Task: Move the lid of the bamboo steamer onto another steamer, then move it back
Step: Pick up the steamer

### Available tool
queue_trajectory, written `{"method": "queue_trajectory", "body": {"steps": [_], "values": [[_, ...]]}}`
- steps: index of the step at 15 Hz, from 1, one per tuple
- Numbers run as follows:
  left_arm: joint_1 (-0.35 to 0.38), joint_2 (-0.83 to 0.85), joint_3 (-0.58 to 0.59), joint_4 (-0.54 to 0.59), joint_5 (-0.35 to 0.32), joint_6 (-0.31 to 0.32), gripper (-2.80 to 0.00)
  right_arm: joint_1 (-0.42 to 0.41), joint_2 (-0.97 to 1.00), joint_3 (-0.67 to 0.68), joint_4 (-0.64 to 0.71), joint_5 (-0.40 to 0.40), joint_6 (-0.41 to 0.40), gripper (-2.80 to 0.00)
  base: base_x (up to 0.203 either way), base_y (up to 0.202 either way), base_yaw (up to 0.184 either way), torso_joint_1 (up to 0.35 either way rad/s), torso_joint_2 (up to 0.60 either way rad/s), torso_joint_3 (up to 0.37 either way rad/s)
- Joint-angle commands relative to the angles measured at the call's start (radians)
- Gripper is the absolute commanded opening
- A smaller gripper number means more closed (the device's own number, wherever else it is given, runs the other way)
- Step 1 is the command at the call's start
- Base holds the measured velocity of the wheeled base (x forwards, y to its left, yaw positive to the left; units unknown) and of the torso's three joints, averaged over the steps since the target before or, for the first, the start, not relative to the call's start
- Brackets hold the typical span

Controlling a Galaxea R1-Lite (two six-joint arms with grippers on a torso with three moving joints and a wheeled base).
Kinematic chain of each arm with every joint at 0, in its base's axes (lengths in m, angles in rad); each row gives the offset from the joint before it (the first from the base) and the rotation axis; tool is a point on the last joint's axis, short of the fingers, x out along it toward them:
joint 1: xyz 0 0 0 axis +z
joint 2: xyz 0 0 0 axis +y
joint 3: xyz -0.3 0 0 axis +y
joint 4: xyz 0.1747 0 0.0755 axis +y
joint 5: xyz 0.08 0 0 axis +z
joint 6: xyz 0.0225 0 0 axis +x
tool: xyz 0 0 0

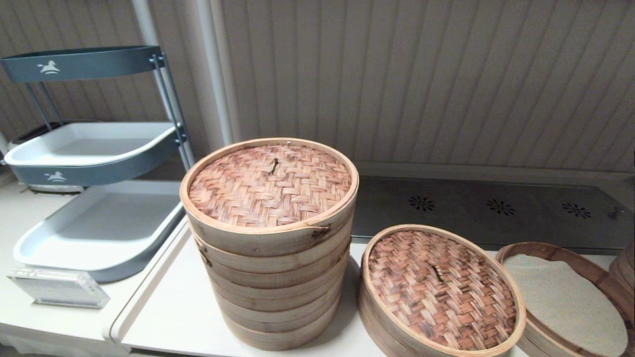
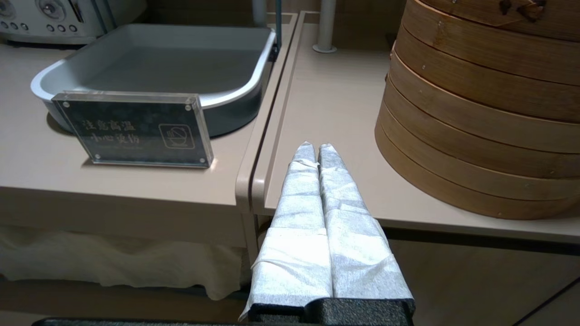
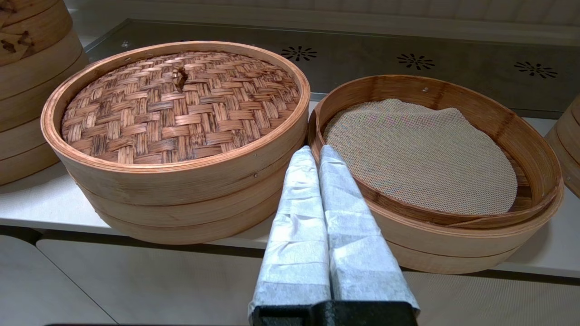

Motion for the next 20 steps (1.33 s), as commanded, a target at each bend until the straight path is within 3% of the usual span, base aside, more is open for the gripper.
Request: {"method": "queue_trajectory", "body": {"steps": [1, 20], "values": [[0.000, 0.001, 0.003, -0.001, 0.000, -0.001, -2.80, 0.001, 0.002, 0.000, 0.001, 0.001, 0.000, -2.80, 0.000, 0.000, 0.000, 0.000, 0.00, 0.000], [0.000, 0.001, 0.003, -0.001, 0.000, 0.001, -2.80, -0.001, 0.002, -0.002, -0.006, 0.005, -0.016, -2.80, 0.000, 0.000, 0.000, 0.000, 0.00, 0.000]]}}
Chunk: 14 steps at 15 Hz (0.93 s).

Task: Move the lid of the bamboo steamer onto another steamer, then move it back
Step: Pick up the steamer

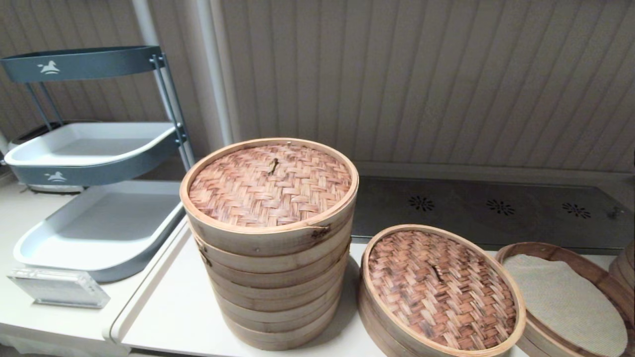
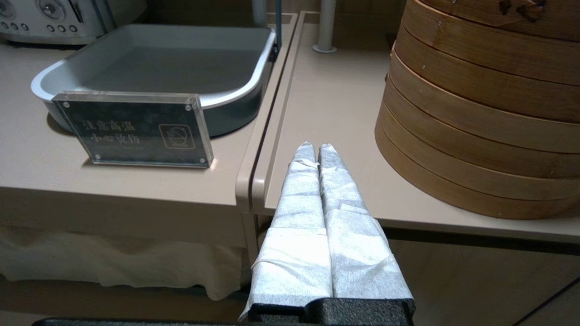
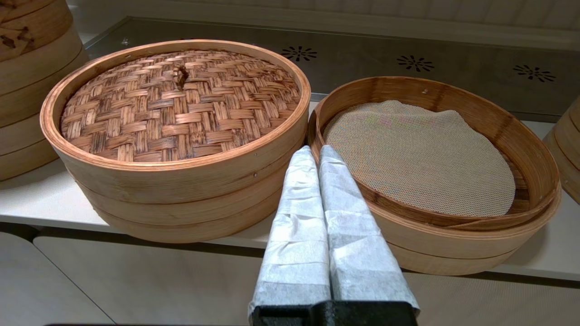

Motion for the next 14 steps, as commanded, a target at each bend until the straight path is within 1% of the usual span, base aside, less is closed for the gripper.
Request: {"method": "queue_trajectory", "body": {"steps": [1, 8, 14], "values": [[0.000, 0.001, 0.003, 0.000, 0.000, 0.000, -2.80, 0.001, 0.002, -0.001, -0.002, 0.000, -0.001, -2.80, 0.000, 0.000, 0.000, 0.000, 0.00, 0.000], [0.000, 0.001, 0.003, 0.001, 0.000, 0.000, -2.80, 0.001, 0.002, -0.001, -0.001, 0.000, 0.009, -2.80, 0.000, 0.000, 0.000, 0.000, 0.00, 0.000], [0.000, 0.001, 0.003, 0.000, 0.000, 0.000, -2.80, 0.001, 0.000, -0.007, 0.007, 0.001, -0.001, -2.80, 0.000, 0.000, 0.000, 0.000, 0.00, 0.000]]}}
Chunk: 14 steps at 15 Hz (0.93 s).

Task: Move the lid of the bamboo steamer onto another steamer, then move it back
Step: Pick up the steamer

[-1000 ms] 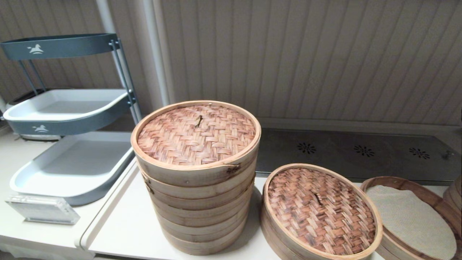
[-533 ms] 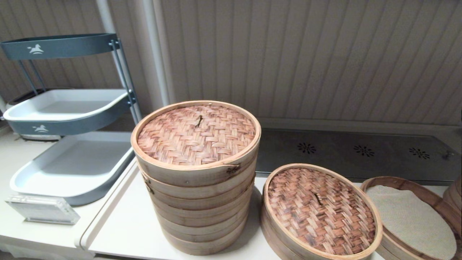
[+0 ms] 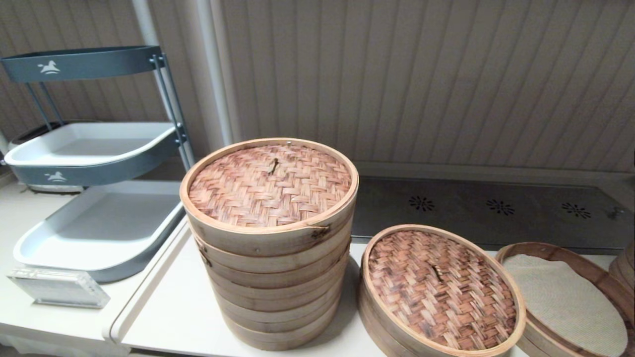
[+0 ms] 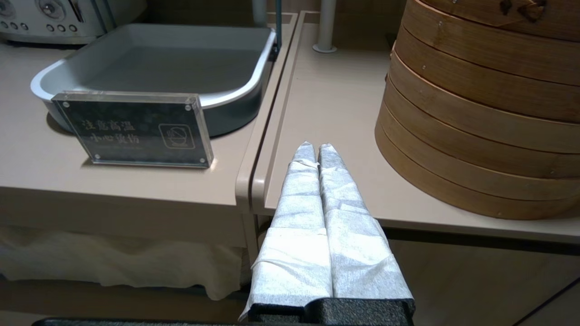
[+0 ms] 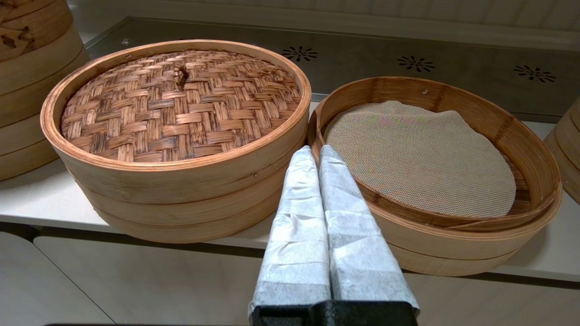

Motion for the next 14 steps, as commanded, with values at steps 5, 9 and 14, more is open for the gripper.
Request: {"method": "queue_trajectory", "body": {"steps": [5, 9, 14], "values": [[0.000, 0.001, 0.003, 0.000, 0.000, 0.001, -2.80, 0.001, 0.060, -0.188, 0.136, 0.033, 0.024, -2.80, 0.000, 0.000, 0.000, 0.000, 0.00, 0.000], [0.000, 0.001, 0.003, 0.001, 0.000, 0.000, -2.80, 0.002, 0.401, -0.386, 0.127, 0.074, 0.094, -2.80, 0.000, 0.000, 0.000, 0.000, 0.00, 0.000], [0.000, 0.001, 0.003, 0.000, 0.000, 0.001, -2.80, 0.032, 0.896, -0.653, 0.112, 0.161, 0.125, -2.80, 0.000, 0.000, 0.000, 0.000, 0.00, 0.000]]}}
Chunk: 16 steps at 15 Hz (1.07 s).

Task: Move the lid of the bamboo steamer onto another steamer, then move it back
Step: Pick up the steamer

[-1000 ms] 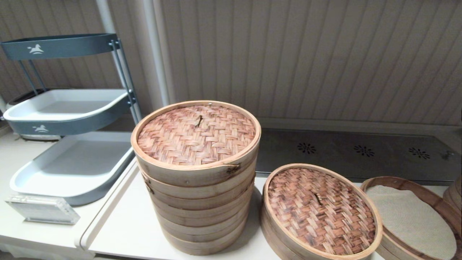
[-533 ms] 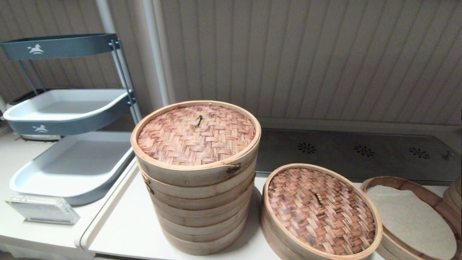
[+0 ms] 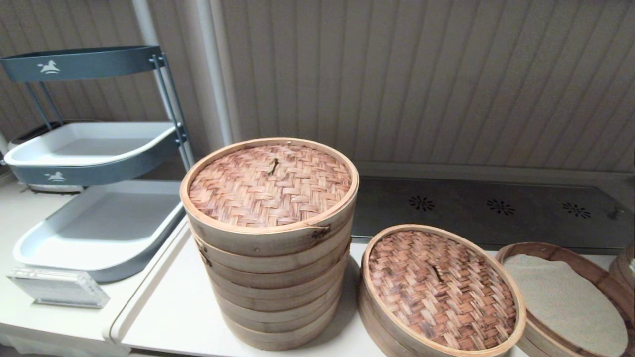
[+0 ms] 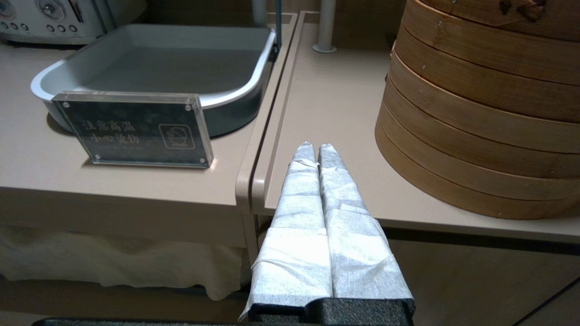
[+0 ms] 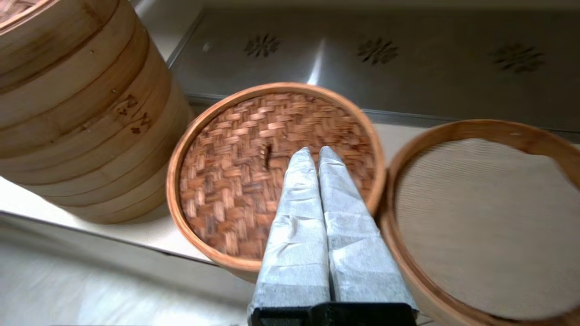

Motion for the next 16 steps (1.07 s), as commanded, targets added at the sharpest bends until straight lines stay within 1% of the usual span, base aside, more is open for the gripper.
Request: {"method": "queue_trajectory", "body": {"steps": [1, 3, 4, 7, 9, 10, 12, 16], "values": [[0.000, 0.001, 0.003, 0.000, 0.000, 0.001, -2.80, 0.031, 0.254, -0.077, 0.000, 0.008, 0.006, -2.80, 0.000, 0.000, 0.000, 0.000, 0.00, 0.000], [0.000, 0.001, 0.003, 0.000, 0.000, 0.001, -2.80, 0.094, 0.413, -0.154, -0.001, 0.003, 0.021, -2.80, 0.000, 0.000, 0.000, 0.000, 0.00, 0.000], [0.000, 0.001, 0.003, 0.000, 0.000, 0.001, -2.80, 0.139, 0.499, -0.189, -0.001, -0.009, 0.028, -2.80, 0.000, 0.000, 0.000, 0.000, 0.00, 0.000], [0.000, 0.001, 0.003, 0.000, 0.000, -0.001, -2.80, 0.278, 0.720, -0.276, -0.006, -0.085, 0.057, -2.80, 0.000, 0.000, 0.000, 0.000, 0.00, 0.000], [0.000, 0.001, 0.003, 0.001, 0.000, 0.000, -2.80, 0.326, 0.797, -0.302, -0.012, -0.124, 0.066, -2.80, 0.000, 0.000, 0.000, 0.000, 0.00, 0.000], [0.000, 0.001, 0.003, 0.001, 0.000, 0.001, -2.80, 0.332, 0.821, -0.305, -0.014, -0.139, 0.068, 0.00, 0.000, 0.000, 0.000, 0.000, 0.00, 0.000], [0.000, 0.001, 0.003, 0.001, 0.000, 0.001, -2.80, 0.338, 0.850, -0.297, -0.014, -0.188, 0.068, 0.00, 0.000, 0.000, 0.000, 0.000, 0.00, 0.000], [0.000, 0.001, 0.003, 0.001, 0.000, 0.000, -2.80, 0.338, 0.860, -0.279, -0.014, -0.192, 0.070, 0.00, 0.000, 0.000, 0.000, 0.000, 0.00, 0.000]]}}
